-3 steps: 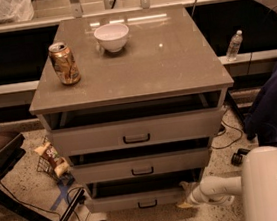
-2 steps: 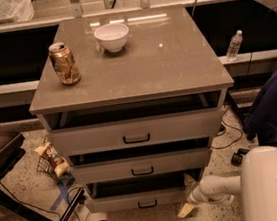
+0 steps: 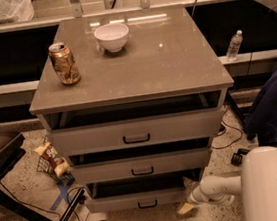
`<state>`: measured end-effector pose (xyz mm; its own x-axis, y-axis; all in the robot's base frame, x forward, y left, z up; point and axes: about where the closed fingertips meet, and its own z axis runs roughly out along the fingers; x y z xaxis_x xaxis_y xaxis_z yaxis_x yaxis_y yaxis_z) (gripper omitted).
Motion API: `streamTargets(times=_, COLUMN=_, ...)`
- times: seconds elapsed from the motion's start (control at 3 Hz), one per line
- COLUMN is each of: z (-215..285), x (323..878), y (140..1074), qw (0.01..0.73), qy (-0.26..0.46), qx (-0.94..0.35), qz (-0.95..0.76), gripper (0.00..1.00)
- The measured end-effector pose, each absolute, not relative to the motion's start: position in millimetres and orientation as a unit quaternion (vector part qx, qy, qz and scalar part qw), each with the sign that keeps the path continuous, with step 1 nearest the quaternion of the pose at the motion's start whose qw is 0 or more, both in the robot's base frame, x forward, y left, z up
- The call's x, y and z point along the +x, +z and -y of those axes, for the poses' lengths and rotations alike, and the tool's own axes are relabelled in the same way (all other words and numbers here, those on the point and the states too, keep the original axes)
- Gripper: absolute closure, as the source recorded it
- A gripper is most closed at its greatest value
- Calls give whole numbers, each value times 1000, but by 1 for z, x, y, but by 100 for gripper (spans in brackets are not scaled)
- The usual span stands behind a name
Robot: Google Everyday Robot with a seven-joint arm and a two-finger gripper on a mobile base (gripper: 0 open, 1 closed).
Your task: Open bottom drawer
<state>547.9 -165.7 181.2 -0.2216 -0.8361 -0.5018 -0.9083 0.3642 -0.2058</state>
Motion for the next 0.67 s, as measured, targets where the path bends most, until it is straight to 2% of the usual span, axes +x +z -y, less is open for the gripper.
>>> streamTargets(times=0.67, z=174, x=513, y=188, qw=227, qy=60, qx=-540, qz=-808, gripper=61)
